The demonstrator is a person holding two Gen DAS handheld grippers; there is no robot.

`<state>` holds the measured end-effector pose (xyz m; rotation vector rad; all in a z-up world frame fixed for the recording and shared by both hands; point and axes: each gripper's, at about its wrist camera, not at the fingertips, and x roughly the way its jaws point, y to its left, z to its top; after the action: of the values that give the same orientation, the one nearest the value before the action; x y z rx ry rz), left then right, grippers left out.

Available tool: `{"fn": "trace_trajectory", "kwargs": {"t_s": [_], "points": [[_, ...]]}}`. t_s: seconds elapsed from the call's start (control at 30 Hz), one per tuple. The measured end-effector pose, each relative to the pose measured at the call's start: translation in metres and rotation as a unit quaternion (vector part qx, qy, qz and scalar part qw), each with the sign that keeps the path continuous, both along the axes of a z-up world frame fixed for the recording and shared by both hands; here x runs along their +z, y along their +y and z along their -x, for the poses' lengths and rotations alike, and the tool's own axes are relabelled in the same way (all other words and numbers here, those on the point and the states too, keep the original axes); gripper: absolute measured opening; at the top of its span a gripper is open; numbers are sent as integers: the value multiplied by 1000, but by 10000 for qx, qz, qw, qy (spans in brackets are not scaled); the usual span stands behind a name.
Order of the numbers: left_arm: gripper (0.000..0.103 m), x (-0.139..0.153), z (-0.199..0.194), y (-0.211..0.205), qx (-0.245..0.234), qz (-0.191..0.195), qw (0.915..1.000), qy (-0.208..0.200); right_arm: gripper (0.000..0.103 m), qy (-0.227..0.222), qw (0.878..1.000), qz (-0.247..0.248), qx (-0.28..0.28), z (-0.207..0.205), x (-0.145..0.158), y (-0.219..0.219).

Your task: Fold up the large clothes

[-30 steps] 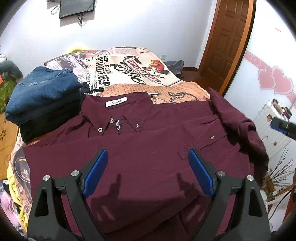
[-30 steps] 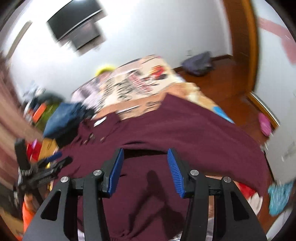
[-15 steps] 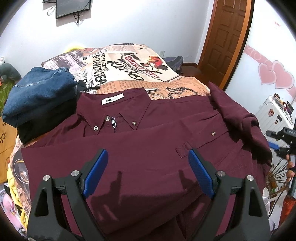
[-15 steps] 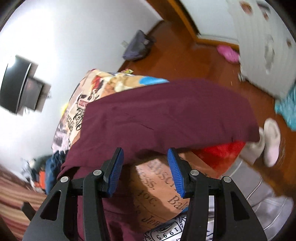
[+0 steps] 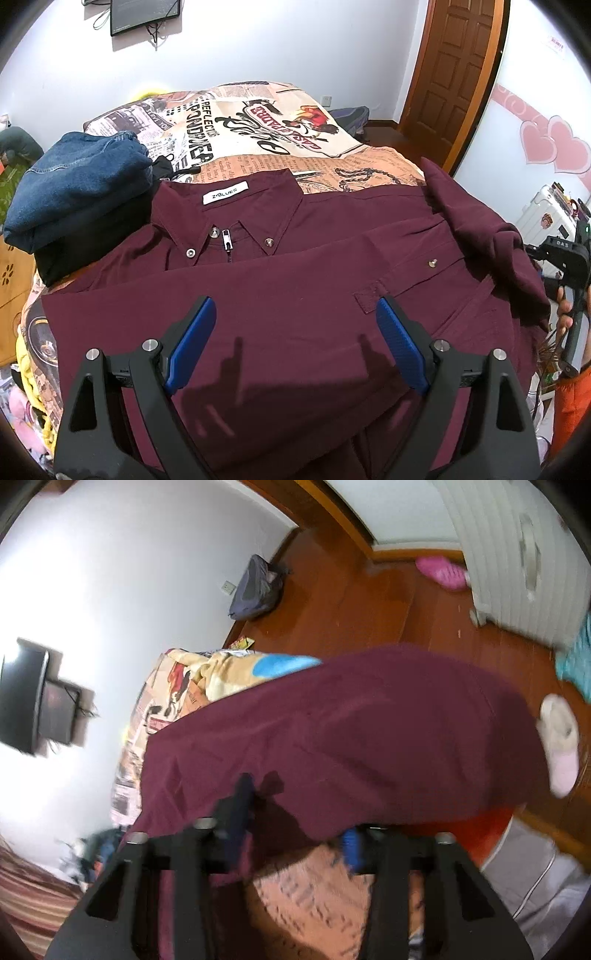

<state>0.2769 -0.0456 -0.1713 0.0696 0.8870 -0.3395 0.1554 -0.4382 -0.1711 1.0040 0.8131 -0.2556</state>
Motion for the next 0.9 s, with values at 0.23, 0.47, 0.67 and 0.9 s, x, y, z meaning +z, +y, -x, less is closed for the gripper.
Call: {"fn": "trace_trajectory", "kwargs": {"t_s": [0.23,0.47,0.67,0.9], "points": [[88,10,2,13,132,23,9997,-182,16,-747,9917,926,487,-24,75,21],[88,30,5,47,488,187,9975,-475,15,-1884,9587,1523,1488,-49,175,87],[88,47,13,87,878,355,9928,-739,15,-2454,9126,1567,2872,-75,218,187],[93,56,30,143,1433,463,9837,-979,15,-2142,8605,1615,4331,-102,196,308]]}}
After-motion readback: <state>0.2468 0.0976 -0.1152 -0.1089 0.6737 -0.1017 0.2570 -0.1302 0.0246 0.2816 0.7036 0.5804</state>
